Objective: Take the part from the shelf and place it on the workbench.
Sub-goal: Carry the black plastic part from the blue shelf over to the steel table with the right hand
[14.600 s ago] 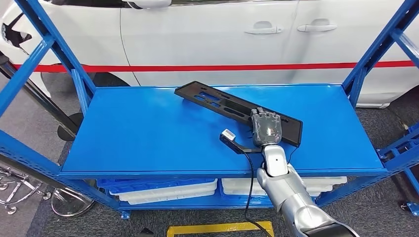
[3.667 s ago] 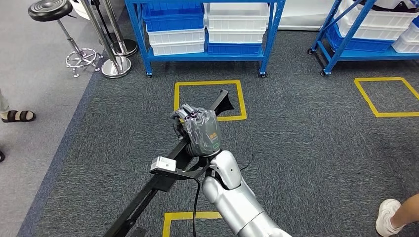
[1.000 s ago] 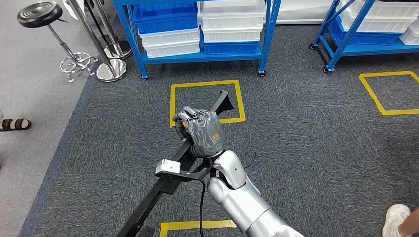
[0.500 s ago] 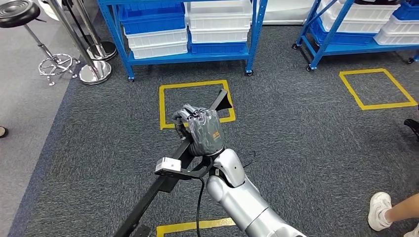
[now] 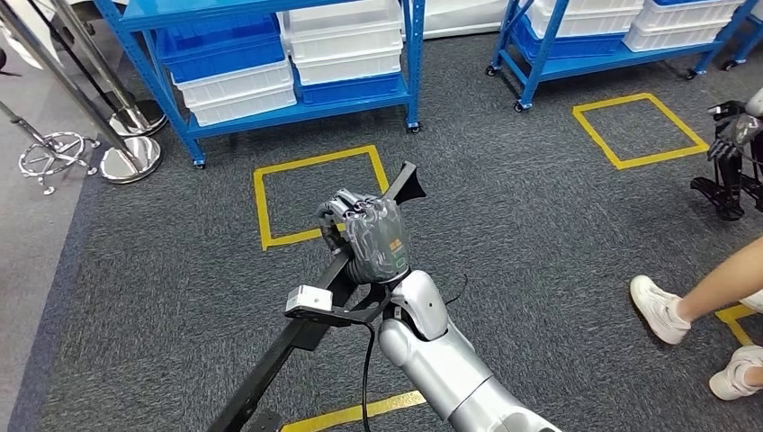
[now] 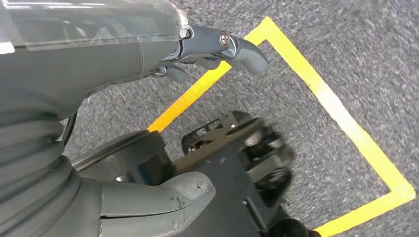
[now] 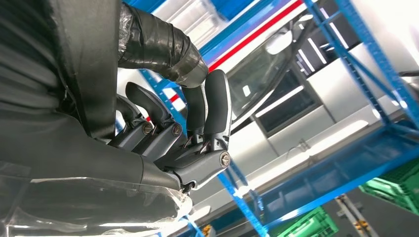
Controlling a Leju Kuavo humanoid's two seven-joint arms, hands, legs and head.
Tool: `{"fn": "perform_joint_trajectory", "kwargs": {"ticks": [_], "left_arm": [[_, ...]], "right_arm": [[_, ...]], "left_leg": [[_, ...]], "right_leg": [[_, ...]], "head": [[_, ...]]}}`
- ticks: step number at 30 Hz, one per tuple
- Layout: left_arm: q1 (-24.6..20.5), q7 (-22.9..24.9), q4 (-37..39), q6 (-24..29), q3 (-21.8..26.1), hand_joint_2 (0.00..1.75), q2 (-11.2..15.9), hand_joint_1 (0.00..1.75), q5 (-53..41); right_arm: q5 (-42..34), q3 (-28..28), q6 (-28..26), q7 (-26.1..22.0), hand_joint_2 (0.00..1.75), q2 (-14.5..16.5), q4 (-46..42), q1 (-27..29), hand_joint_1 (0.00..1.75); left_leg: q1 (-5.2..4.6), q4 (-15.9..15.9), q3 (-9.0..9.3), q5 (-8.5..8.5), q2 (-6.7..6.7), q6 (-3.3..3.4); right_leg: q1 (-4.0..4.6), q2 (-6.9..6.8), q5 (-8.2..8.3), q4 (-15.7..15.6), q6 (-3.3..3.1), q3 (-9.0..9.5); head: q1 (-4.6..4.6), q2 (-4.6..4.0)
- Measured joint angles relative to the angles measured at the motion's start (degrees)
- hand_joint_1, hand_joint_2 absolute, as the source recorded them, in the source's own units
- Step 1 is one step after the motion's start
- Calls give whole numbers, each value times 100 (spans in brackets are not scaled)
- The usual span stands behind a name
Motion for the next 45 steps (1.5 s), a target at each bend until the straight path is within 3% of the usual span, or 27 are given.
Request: {"fn": "perform_joint_trajectory", "kwargs": {"ticks": [1, 3, 5, 7, 9, 11, 13, 15, 16, 17, 19, 21, 22, 24, 26, 28, 29, 31, 32, 33, 35, 37, 39, 40, 42, 44, 45], "left_arm": [[2, 0, 1, 0, 0, 175, 0, 0, 0], [-2, 0, 0, -1, 0, 175, 2, 0, 0], [-4, 0, -1, -2, 0, 175, 10, 0, 1], [-7, 0, -1, -7, 0, 175, 17, 0, 3], [-15, -1, -1, -20, 0, 175, 14, 0, 4], [-22, -7, -1, -33, 0, 175, 7, 0, 4], [-18, -10, -1, -42, 0, 175, 6, 0, 4], [-10, -9, -1, -46, 0, 175, 10, 0, 4], [-9, -9, -1, -48, 0, 175, 13, 0, 4], [-12, -9, -1, -50, 0, 175, 13, 0, 4], [-18, -9, -1, -55, 0, 175, 12, 0, 2], [-21, -9, -1, -56, 0, 175, 11, 0, -2], [-24, -9, -1, -57, 0, 175, 12, 0, -4], [-35, -9, -1, -57, 0, 175, 13, 0, -4], [-40, -11, -1, -58, 0, 175, 13, 0, -4], [-30, -13, -1, -59, 0, 175, 14, 0, -4], [-21, -13, -1, -59, 0, 175, 14, 0, -4], [-7, -13, -1, -59, 0, 175, 15, 0, -4], [-5, -13, -1, -59, 0, 175, 15, 0, -4], [-6, -13, -1, -59, 0, 175, 16, 0, -4], [-5, -14, -1, -60, 0, 175, 22, 0, -4], [-11, -15, -1, -62, 0, 175, 28, 0, -6], [-20, -15, -1, -69, 0, 175, 27, 0, -11], [-23, -15, -1, -75, -1, 175, 25, 0, -16], [-26, -17, -2, -81, -2, 175, 17, 0, -30], [-10, -13, -3, -83, -3, 175, 19, 0, -54], [1, -2, -3, -80, -4, 175, 23, 0, -72]], "right_arm": [[0, 0, 0, 0, 175, -1, 1, 4, 175], [0, 0, 0, 0, 175, 1, -1, 4, 175], [1, 1, 0, 1, 175, 3, -2, -4, 175], [6, 3, 0, 1, 175, 2, -9, -5, 175], [15, 4, -1, 6, 175, -9, -30, 0, 175], [28, 4, -2, 11, 175, -25, -63, -11, 175], [42, 4, -2, 13, 175, -37, -85, -23, 175], [55, 4, -1, 20, 175, -54, -89, -9, 175], [67, 4, 0, 23, 175, -67, -90, 3, 175], [80, 4, 0, 26, 175, -77, -92, 10, 175], [103, 4, 0, 26, 175, -87, -119, 14, 175], [111, 4, 0, 25, 175, -86, -162, 12, 175], [113, 4, 0, 25, 175, -89, -176, 13, 175], [117, 4, 0, 25, 175, -98, -191, 18, 175], [123, 4, 0, 22, 175, -101, -210, 19, 175], [128, 4, 0, 20, 175, -93, -226, 25, 175], [129, 4, 0, 20, 175, -91, -226, 33, 175], [133, 4, 0, 20, 175, -92, -225, 53, 175], [134, 4, 0, 20, 175, -93, -225, 59, 175], [137, 4, 0, 20, 175, -93, -226, 62, 175], [140, 4, 0, 20, 175, -93, -232, 58, 175], [142, 4, 0, 20, 175, -94, -245, 58, 175], [142, 4, 0, 20, 175, -106, -262, 65, 175], [142, 4, 0, 20, 175, -116, -275, 70, 175], [140, 4, -1, 27, 175, -135, -316, 70, 175], [144, 4, -1, 36, 175, -149, -367, 86, 175], [150, 4, -1, 38, 175, -161, -395, 109, 175]], "left_leg": [[0, -26, 9, 90, -9, 6], [6, -670, 304, 490, -101, 41], [22, -1338, 617, 728, -356, 87], [16, -1538, 705, 730, -484, 121], [16, -1602, 729, 763, -370, 178], [32, -1683, 770, 802, -226, 268], [21, -1709, 786, 807, -76, 330], [1, -1705, 784, 795, 80, 350], [-5, -1701, 785, 789, 153, 350], [-10, -1695, 789, 779, 219, 345], [-29, -1667, 805, 743, 337, 316], [-63, -1633, 815, 702, 435, 263], [-77, -1627, 821, 689, 485, 233], [-75, -1624, 839, 658, 565, 177], [-48, -1434, 779, 485, 397, 116], [-20, -808, 519, 125, 108, 68], [-15, -423, 342, -36, 36, 52], [-9, -8, 130, -96, -6, 35], [-4, -113, 161, 40, -15, 34], [6, -432, 291, 262, -52, 39], [36, -1195, 619, 609, -282, 61], [40, -1538, 765, 677, -442, 93], [36, -1579, 772, 689, -365, 146], [43, -1610, 784, 711, -304, 185], [54, -1672, 810, 750, -165, 278], [25, -1680, 816, 749, -13, 332], [13, -1678, 815, 742, 63, 343]], "right_leg": [[1, 69, 0, 6, 1, 3], [-2, 206, -3, 16, 7, 15], [-8, 328, 7, 23, 47, -3], [-33, 437, 42, 14, 127, -53], [-42, 489, 62, 1, 211, -81], [-10, 270, -88, 215, 257, -184], [2, -16, -427, 850, 272, -493], [-15, -108, -627, 1443, 287, -790], [-21, -130, -584, 1487, 288, -810], [-22, -161, -446, 1313, 281, -715], [12, -356, -111, 560, 232, -297], [64, -529, 25, 40, 175, -25], [86, -544, 8, -22, 158, -4], [74, -415, 31, -49, 118, -11], [34, -299, 64, -91, 61, 3], [10, -181, 84, -108, 25, 7], [9, -117, 86, -104, 19, 5], [9, 23, 86, -90, 18, 4], [7, 98, 85, -81, 20, 5], [4, 176, 82, -70, 25, 8], [1, 326, 77, -42, 62, -6], [-8, 443, 98, -29, 136, -58], [-19, 544, 134, -46, 220, -95], [-15, 515, 117, -26, 251, -113], [8, 256, -98, 308, 291, -274], [11, -39, -465, 1035, 306, -623], [5, -92, -580, 1361, 314, -780]], "head": [[-1, -1], [-1, -1], [-1, -1], [0, -1], [1, 0], [5, 0], [9, 0], [9, 0], [9, 0], [9, 0], [9, 0], [8, 0], [7, 0], [8, 0], [7, 0], [7, -1], [6, -1], [7, -1], [6, -1], [7, -1], [7, 0], [7, 0], [7, -1], [8, -1], [15, 0], [20, 0], [21, 0]]}}
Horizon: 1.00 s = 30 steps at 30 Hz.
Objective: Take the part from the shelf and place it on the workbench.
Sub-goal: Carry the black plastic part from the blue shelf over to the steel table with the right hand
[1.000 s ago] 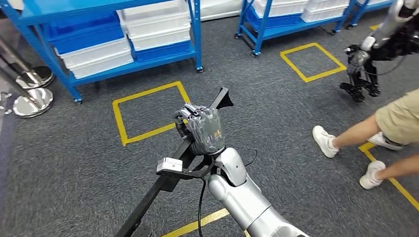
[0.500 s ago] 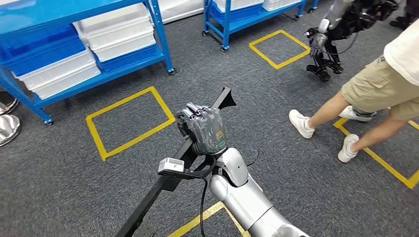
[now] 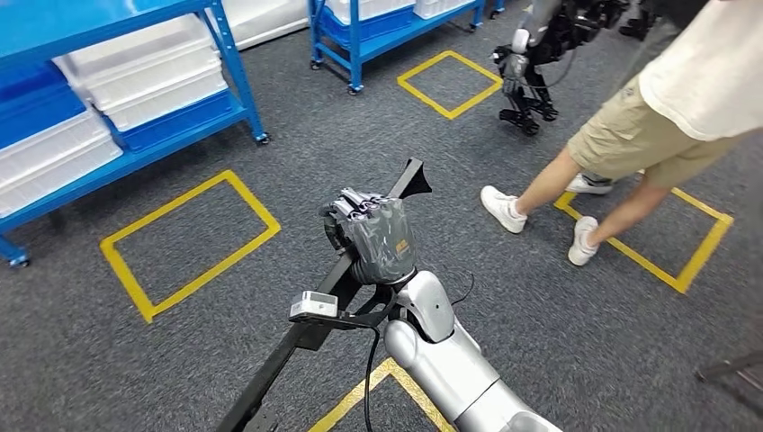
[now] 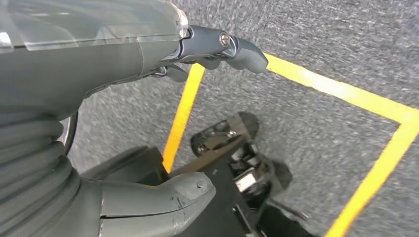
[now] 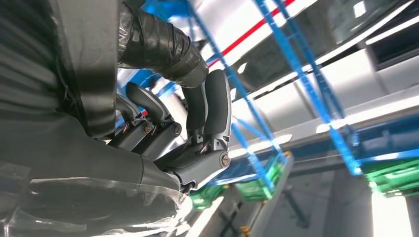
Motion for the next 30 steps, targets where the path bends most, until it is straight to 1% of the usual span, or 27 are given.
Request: {"fn": "perform_joint_trajectory", "kwargs": {"ticks": [1, 2, 3, 4, 6, 7, 8, 9, 10, 11, 12, 13, 14, 15, 16, 17, 18, 19, 20, 21, 22, 23, 25, 26, 27, 29, 30], "left_arm": [[10, 15, 1, 3, -2, 175, 4, 0, -25], [15, 32, 1, 7, -5, 175, 8, 0, -50], [18, 49, 1, 10, -9, 175, 9, 0, -75], [23, 63, 2, 12, -15, 175, 9, 0, -103], [44, 90, 1, 13, -34, 175, 13, 0, -155], [55, 104, 2, 14, -45, 175, 19, 0, -179], [66, 119, 1, 16, -58, 175, 27, 0, -204], [71, 133, 0, 19, -72, 175, 36, 0, -223], [73, 142, 1, 22, -86, 175, 48, 0, -237], [74, 148, 1, 25, -98, 175, 62, 0, -244], [76, 149, 1, 26, -107, 175, 75, 0, -244], [80, 148, 1, 27, -111, 175, 93, 0, -244], [87, 146, 0, 27, -113, 175, 107, 0, -243], [95, 146, 0, 26, -113, 175, 120, 0, -243], [102, 146, 0, 25, -114, 175, 133, 0, -243], [104, 146, 0, 24, -114, 175, 143, 0, -243], [102, 146, 0, 24, -114, 175, 154, 0, -243], [99, 146, 0, 24, -114, 175, 163, 0, -243], [97, 146, 0, 24, -115, 175, 174, 0, -243], [95, 145, 0, 24, -115, 175, 182, 0, -243], [89, 139, -1, 26, -116, 175, 187, 0, -240], [82, 132, -1, 27, -116, 175, 189, 0, -234], [60, 112, -2, 27, -117, 175, 187, 0, -216], [52, 103, -2, 23, -117, 175, 186, 0, -209], [42, 93, -2, 17, -118, 175, 184, 0, -205], [36, 75, -2, 6, -119, 175, 182, 0, -200], [37, 70, -2, 3, -119, 175, 183, 0, -196]], "right_arm": [[9, -1, 0, -1, 175, -17, -36, 38, 175], [19, -2, 1, -4, 175, -38, -81, 83, 175], [25, -4, 1, -11, 175, -60, -140, 131, 175], [28, -9, 0, -21, 175, -76, -207, 176, 175], [34, -21, -1, -40, 175, -91, -350, 250, 175], [43, -31, -1, -45, 175, -96, -420, 292, 175], [61, -50, 0, -54, 175, -105, -496, 353, 175], [86, -75, 0, -67, 175, -115, -574, 432, 175], [115, -106, -1, -87, 175, -126, -653, 519, 175], [139, -139, -1, -111, 175, -132, -731, 601, 175], [154, -163, -1, -135, 175, -131, -796, 665, 175], [161, -184, 0, -155, 175, -129, -853, 720, 175], [162, -202, 1, -171, 175, -127, -896, 768, 175], [161, -220, 1, -185, 175, -126, -928, 817, 175], [161, -239, 1, -197, 175, -127, -957, 866, 175], [160, -254, 1, -207, 175, -128, -978, 907, 175], [160, -265, 1, -214, 175, -128, -998, 935, 175], [160, -270, 1, -217, 175, -128, -1021, 952, 175], [160, -276, 1, -218, 175, -128, -1043, 958, 175], [158, -282, 1, -220, 175, -128, -1062, 961, 175], [156, -290, 1, -224, 175, -128, -1079, 963, 175], [154, -300, 1, -227, 175, -130, -1094, 969, 175], [151, -324, 1, -234, 175, -134, -1128, 986, 175], [148, -336, 1, -239, 175, -137, -1152, 991, 175], [142, -345, 1, -244, 175, -139, -1177, 992, 175], [130, -352, 1, -255, 175, -142, -1214, 991, 175], [127, -352, 1, -257, 175, -144, -1221, 996, 175]], "left_leg": [[-8, 3, 1, -7, 76, 5], [-13, 6, 5, -16, 146, 5], [-17, 11, 14, -28, 210, -2], [-23, 17, 26, -44, 267, -14], [-58, 39, 44, -86, 371, -63], [-74, 46, 52, -103, 420, -91], [-87, 43, 63, -116, 479, -122], [-87, 35, 83, -127, 539, -150], [-76, 48, 95, -162, 530, -182], [-62, 126, 77, -245, 447, -210], [-47, 313, 6, -383, 307, -235], [-32, 613, -122, -566, 137, -255], [-28, 1002, -298, -757, 16, -270], [-26, 1366, -469, -892, -43, -282], [-24, 1597, -585, -933, -67, -291], [-22, 1612, -606, -854, -78, -294], [-16, 1386, -515, -667, -101, -292], [-3, 1005, -353, -437, -171, -285], [10, 629, -188, -270, -308, -275], [21, 336, -58, -172, -433, -260], [24, 181, 8, -145, -528, -243], [17, 144, 25, -165, -565, -224], [20, 104, 36, -128, -452, -159], [28, 77, 46, -104, -386, -115], [34, 46, 56, -84, -309, -65], [16, 21, 64, -71, -156, -4], [3, 22, 61, -74, -72, 8]], "right_leg": [[-8, -28, -18, 166, 4, -77], [-14, -49, 69, 111, 1, -42], [-17, -90, 237, -162, -12, 110], [-7, -196, 426, -564, -41, 332], [52, -428, 626, -1232, -99, 685], [80, -489, 640, -1375, -120, 753], [103, -463, 625, -1410, -133, 758], [93, -390, 636, -1426, -155, 757], [82, -326, 648, -1450, -180, 767], [63, -262, 663, -1476, -213, 778], [39, -203, 679, -1501, -245, 790], [27, -144, 688, -1510, -266, 796], [24, -75, 691, -1509, -281, 793], [25, -3, 691, -1503, -286, 791], [26, 75, 690, -1493, -287, 790], [26, 159, 689, -1478, -285, 789], [22, 242, 684, -1460, -279, 788], [17, 324, 677, -1440, -268, 788], [19, 399, 671, -1418, -250, 779], [19, 465, 669, -1395, -224, 759], [15, 523, 677, -1382, -190, 732], [7, 579, 695, -1381, -151, 705], [-7, 653, 723, -1386, -76, 667], [3, 574, 685, -1336, -53, 639], [15, 436, 584, -1183, -35, 564], [21, 104, 238, -564, -13, 275], [10, 25, 75, -188, 0, 96]], "head": [[-1, 0], [0, 0], [0, 0], [0, 0], [-1, 0], [-2, 0], [-2, 0], [-3, 0], [-2, 0], [-2, 0], [-3, 0], [-3, 0], [-4, 0], [-4, 0], [-4, 0], [-4, -1], [-4, -1], [-4, -1], [-4, -1], [-4, -1], [-3, 0], [-3, 0], [-3, 0], [2, 0], [6, 0], [14, 0], [13, 0]]}}
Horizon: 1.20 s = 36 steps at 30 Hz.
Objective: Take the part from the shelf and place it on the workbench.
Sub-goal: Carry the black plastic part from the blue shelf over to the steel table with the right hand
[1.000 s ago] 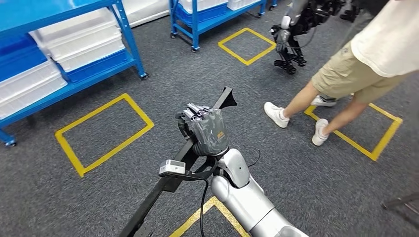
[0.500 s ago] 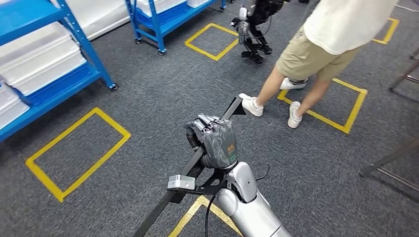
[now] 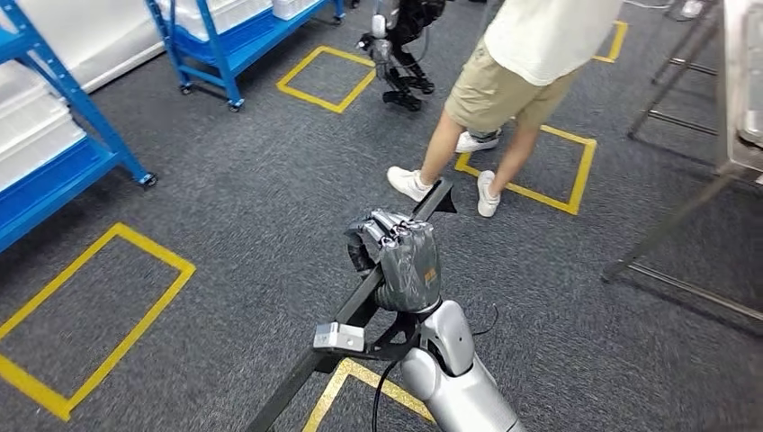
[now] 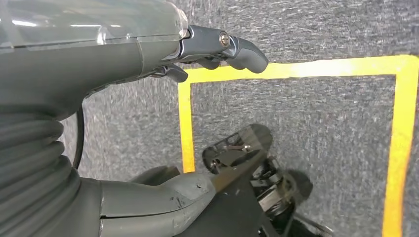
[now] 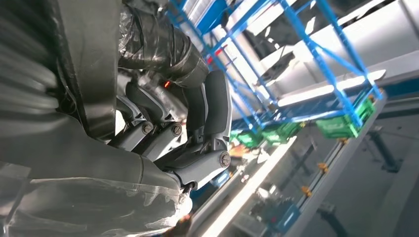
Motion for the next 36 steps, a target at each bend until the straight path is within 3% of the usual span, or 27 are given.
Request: {"fn": "perform_joint_trajectory", "kwargs": {"ticks": [1, 2, 3, 4, 6, 8, 10, 12, 14, 16, 17, 18, 19, 21, 23, 25, 26, 28, 30, 32, 33, 34, 36], "left_arm": [[1, -4, 0, -2, 0, 175, 1, 0, 4], [-2, -7, 0, -4, 0, 175, 1, 0, 7], [-8, -11, 0, -6, 0, 175, 2, 0, 7], [-14, -14, 0, -7, 0, 175, 2, 0, 7], [-20, -17, 0, -1, 0, 175, 2, 0, 12], [-17, -20, 0, 28, 1, 175, 1, 0, 37], [-13, -43, 0, 123, 2, 175, -25, 0, 82], [-7, -93, 0, 258, 8, 175, -85, 0, 120], [17, -132, 0, 338, 19, 175, -139, 0, 142], [59, -146, 0, 359, 26, 175, -174, 0, 151], [75, -156, 0, 364, 26, 175, -185, 0, 151], [85, -175, 0, 370, 26, 175, -191, 0, 151], [90, -205, 0, 376, 26, 175, -195, 0, 153], [99, -271, 0, 390, 35, 175, -194, 0, 160], [111, -304, 0, 406, 64, 175, -192, 0, 165], [117, -288, 0, 384, 97, 175, -172, 0, 150], [119, -273, 0, 347, 107, 175, -148, 0, 137], [120, -245, -1, 246, 113, 175, -93, 0, 113], [130, -224, -2, 153, 119, 175, -27, 0, 107], [141, -205, -2, 95, 125, 175, 39, 0, 100], [138, -200, -3, 81, 127, 175, 63, 0, 92], [130, -198, -4, 75, 128, 175, 80, 0, 84], [104, -196, -9, 56, 130, 175, 98, 0, 69]], "right_arm": [[1, 0, 0, -3, 175, -4, -2, 10, 175], [3, 0, 0, -7, 175, -9, -3, 19, 175], [4, 0, 0, -13, 175, -13, -9, 26, 175], [6, 0, 0, -25, 175, -16, -22, 29, 175], [8, 0, 0, -57, 175, -14, -62, 25, 175], [16, -3, 0, -78, 175, -8, -92, 27, 175], [19, -31, 0, -107, 175, -7, -125, 64, 175], [-11, -84, 0, -184, 175, -9, -192, 130, 175], [-55, -123, 0, -259, 175, -7, -247, 191, 175], [-81, -144, 0, -291, 175, -5, -267, 258, 175], [-93, -151, 0, -300, 175, -6, -273, 298, 175], [-108, -156, 0, -309, 175, -6, -280, 340, 175], [-132, -160, 0, -330, 175, -6, -292, 386, 175], [-204, -179, 0, -414, 175, -5, -329, 487, 175], [-290, -225, 0, -551, 175, 6, -362, 606, 175], [-349, -284, 0, -675, 175, 24, -388, 733, 175], [-364, -310, 0, -712, 175, 30, -401, 784, 175], [-379, -343, 0, -748, 175, 40, -417, 826, 175], [-386, -362, 0, -757, 175, 57, -424, 840, 175], [-397, -399, 0, -768, 175, 68, -422, 868, 175], [-402, -421, 0, -777, 175, 68, -422, 880, 175], [-406, -440, 0, -785, 175, 68, -422, 886, 175], [-409, -476, 0, -807, 175, 81, -424, 883, 175]], "left_leg": [[-9, 2, -2, -2, 82, 1], [-15, 4, -3, -7, 160, -1], [-19, 6, 0, -13, 232, -6], [-22, 7, 9, -23, 294, -16], [-42, 18, 29, -55, 398, -56], [-69, 26, 47, -85, 496, -112], [-77, 20, 61, -112, 595, -166], [-56, 174, 12, -258, 446, -216], [-34, 776, -244, -607, 139, -253], [-31, 1512, -599, -886, 13, -275], [-30, 1675, -695, -882, 0, -280], [-28, 1605, -687, -756, -9, -281], [-20, 1322, -581, -543, -38, -277], [16, 556, -276, -161, -290, -257], [33, 186, -123, -65, -517, -229], [22, 147, -99, -64, -474, -181], [25, 114, -85, -43, -409, -144], [33, 45, -55, -2, -255, -59], [9, 24, -47, 3, -86, -11], [-9, 25, -51, -6, 78, 3], [-14, 26, -50, -10, 151, 4], [-17, 27, -45, -16, 214, 2], [-35, 36, -24, -38, 318, -24]], "right_leg": [[-12, -38, -84, 271, 10, -125], [-22, -61, -66, 355, 16, -157], [-29, -85, 48, 222, 14, -75], [-31, -135, 226, -108, 2, 115], [16, -396, 479, -872, -58, 535], [81, -545, 522, -1211, -121, 701], [90, -427, 537, -1244, -172, 697], [52, -305, 569, -1292, -232, 712], [23, -178, 588, -1315, -279, 723], [22, -28, 590, -1306, -295, 720], [22, 54, 588, -1296, -295, 720], [20, 138, 583, -1283, -291, 721], [16, 222, 575, -1264, -282, 722], [14, 372, 551, -1209, -243, 703], [6, 494, 555, -1173, -178, 648], [-11, 612, 592, -1190, -101, 610], [-9, 588, 584, -1178, -73, 600], [16, 331, 401, -903, -33, 470], [12, 26, 29, -207, -11, 144], [-9, -56, -168, 349, 7, -113], [-18, -73, -118, 353, 9, -98], [-24, -98, 17, 151, 4, 26], [2, -287, 333, -603, -38, 466]], "head": [[1, 0], [1, 0], [1, 0], [2, 0], [1, 0], [-1, 0], [-1, 0], [-2, 0], [-3, 0], [-3, 0], [-3, 0], [-3, 0], [-3, 0], [-3, 0], [-3, 0], [-3, 0], [0, 0], [10, 0], [18, 0], [17, 0], [18, 0], [18, 0], [19, 0]]}}
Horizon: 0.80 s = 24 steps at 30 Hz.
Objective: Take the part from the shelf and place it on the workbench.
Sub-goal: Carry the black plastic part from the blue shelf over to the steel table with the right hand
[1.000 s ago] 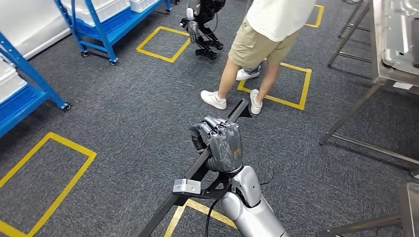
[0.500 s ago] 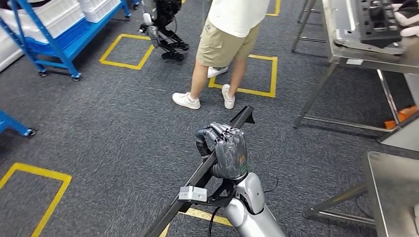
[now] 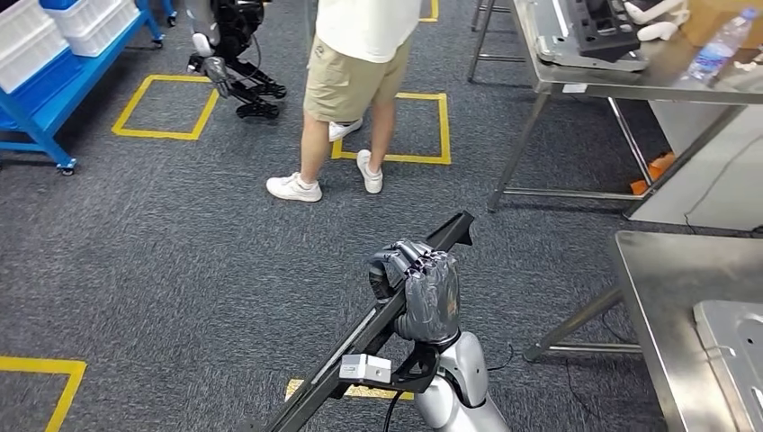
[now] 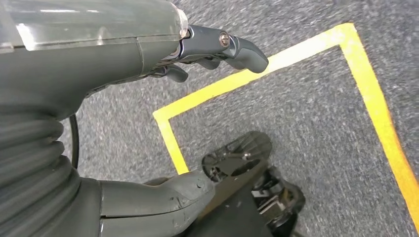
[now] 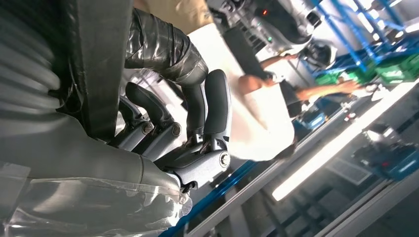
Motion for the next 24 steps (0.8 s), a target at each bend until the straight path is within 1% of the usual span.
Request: {"fn": "perform_joint_trajectory", "kwargs": {"ticks": [1, 2, 3, 4, 5, 6, 7, 8, 9, 10, 11, 12, 13, 14, 15, 16, 17, 18, 19, 20, 21, 22, 23, 24], "left_arm": [[-17, 2, -2, -13, 0, 175, 5, 0, -5], [-37, 5, -3, -26, 0, 175, 10, 0, -10], [-59, 8, -4, -38, 1, 175, 13, 0, -17], [-85, 11, -4, -49, 0, 175, 15, 0, -26], [-111, 14, -5, -58, 0, 175, 16, 0, -34], [-136, 16, -9, -64, 0, 175, 22, 0, -42], [-156, 17, -14, -66, -1, 175, 28, 0, -48], [-168, 20, -17, -66, -1, 175, 35, 0, -50], [-171, 24, -21, -64, -1, 175, 43, 0, -51], [-166, 28, -21, -64, -1, 175, 45, 0, -52], [-157, 32, -21, -64, -1, 175, 48, 0, -52], [-149, 35, -21, -64, -1, 175, 50, 0, -51], [-146, 36, -21, -64, -1, 175, 50, 0, -50], [-146, 36, -21, -64, -1, 175, 51, 0, -49], [-145, 36, -21, -64, -1, 175, 51, 0, -48], [-143, 36, -21, -64, -1, 175, 51, 0, -47], [-143, 36, -21, -64, -1, 175, 51, 0, -47], [-142, 36, -21, -64, -1, 175, 51, 0, -47], [-145, 37, -21, -65, -1, 175, 50, 0, -47], [-150, 38, -21, -66, -1, 175, 48, 0, -47], [-152, 37, -21, -66, -1, 175, 46, 0, -47], [-156, 36, -21, -66, -1, 175, 44, 0, -47], [-154, 35, -21, -66, -1, 175, 43, 0, -47], [-148, 34, -21, -66, -1, 175, 44, 0, -47]], "right_arm": [[0, -19, 0, -15, 175, 16, -1, -9, 175], [2, -39, 0, -28, 175, 36, -3, -19, 175], [7, -64, 0, -38, 175, 53, -5, -28, 175], [13, -89, 0, -44, 175, 65, -7, -33, 175], [20, -112, 0, -45, 175, 71, -10, -32, 175], [31, -133, 0, -45, 175, 77, -17, -34, 175], [43, -146, 0, -46, 175, 85, -28, -39, 175], [59, -154, 0, -46, 175, 97, -41, -40, 175], [79, -158, 0, -45, 175, 108, -52, -40, 175], [96, -162, 0, -43, 175, 117, -60, -27, 175], [109, -171, 0, -39, 175, 121, -68, -5, 175], [116, -184, 0, -32, 175, 123, -80, 19, 175], [117, -199, 0, -25, 175, 124, -96, 40, 175], [117, -213, 0, -20, 175, 124, -117, 55, 175], [116, -222, 0, -18, 175, 125, -136, 61, 175], [116, -228, 0, -16, 175, 127, -152, 64, 175], [116, -232, 0, -15, 175, 128, -167, 70, 175], [116, -237, 0, -14, 175, 129, -180, 79, 175], [116, -241, 0, -12, 175, 129, -192, 91, 175], [116, -247, 0, -10, 175, 129, -206, 105, 175], [116, -255, 0, -9, 175, 127, -222, 116, 175], [116, -261, 0, -9, 175, 126, -234, 122, 175], [116, -266, 0, -9, 175, 126, -244, 126, 175], [117, -269, 0, -15, 175, 126, -251, 133, 175]], "left_leg": [[-14, 8, 6, -14, 46, -26], [-26, 16, 10, -24, 90, -55], [-37, 20, 14, -32, 143, -85], [-39, 17, 21, -36, 200, -112], [-30, 22, 27, -57, 224, -138], [-18, 81, 14, -116, 165, -162], [-6, 238, -45, -229, 49, -183], [8, 520, -166, -396, -99, -200], [12, 904, -339, -583, -231, -213], [12, 1294, -527, -737, -293, -225], [13, 1577, -672, -806, -318, -235], [16, 1664, -733, -762, -327, -241], [24, 1517, -684, -606, -338, -244], [40, 1183, -546, -380, -384, -249], [63, 808, -384, -198, -502, -255], [83, 475, -242, -75, -626, -254], [95, 272, -159, -24, -730, -249], [95, 204, -134, -38, -788, -232], [86, 183, -131, -36, -757, -204], [87, 176, -129, -19, -698, -165], [87, 152, -117, -2, -638, -120], [87, 122, -103, 14, -569, -73], [84, 97, -93, 26, -499, -34], [67, 88, -88, 26, -428, -9]], "right_leg": [[28, -106, 86, -322, -29, 180], [56, -184, 122, -530, -58, 288], [82, -203, 117, -620, -79, 321], [83, -144, 123, -635, -101, 314], [67, -86, 141, -661, -126, 321], [50, -26, 158, -690, -155, 336], [30, 28, 176, -720, -188, 353], [15, 83, 188, -738, -214, 369], [16, 147, 190, -740, -233, 369], [17, 213, 190, -735, -242, 368], [18, 287, 188, -726, -245, 367], [16, 365, 185, -712, -242, 367], [11, 443, 178, -692, -233, 367], [2, 521, 165, -664, -216, 367], [-3, 594, 146, -630, -191, 356], [-2, 663, 129, -584, -163, 332], [-2, 723, 122, -551, -129, 299], [0, 778, 127, -535, -93, 265], [-4, 836, 142, -534, -56, 239], [-14, 862, 150, -542, -23, 224], [-11, 794, 123, -510, 3, 204], [-8, 663, 38, -384, 26, 145], [-3, 498, -105, -143, 43, 34], [2, 341, -286, 201, 61, -128]], "head": [[-2, 0], [-2, -1], [-3, -1], [-3, -1], [-3, -1], [-4, 0], [-5, 0], [-7, 0], [-7, 0], [-8, 0], [-7, 0], [-7, 0], [-7, 0], [-7, 0], [-7, 0], [-5, 0], [-6, 0], [-6, 0], [-6, 0], [-7, 0], [-5, 0], [-4, 0], [-3, 0], [-2, 0]]}}
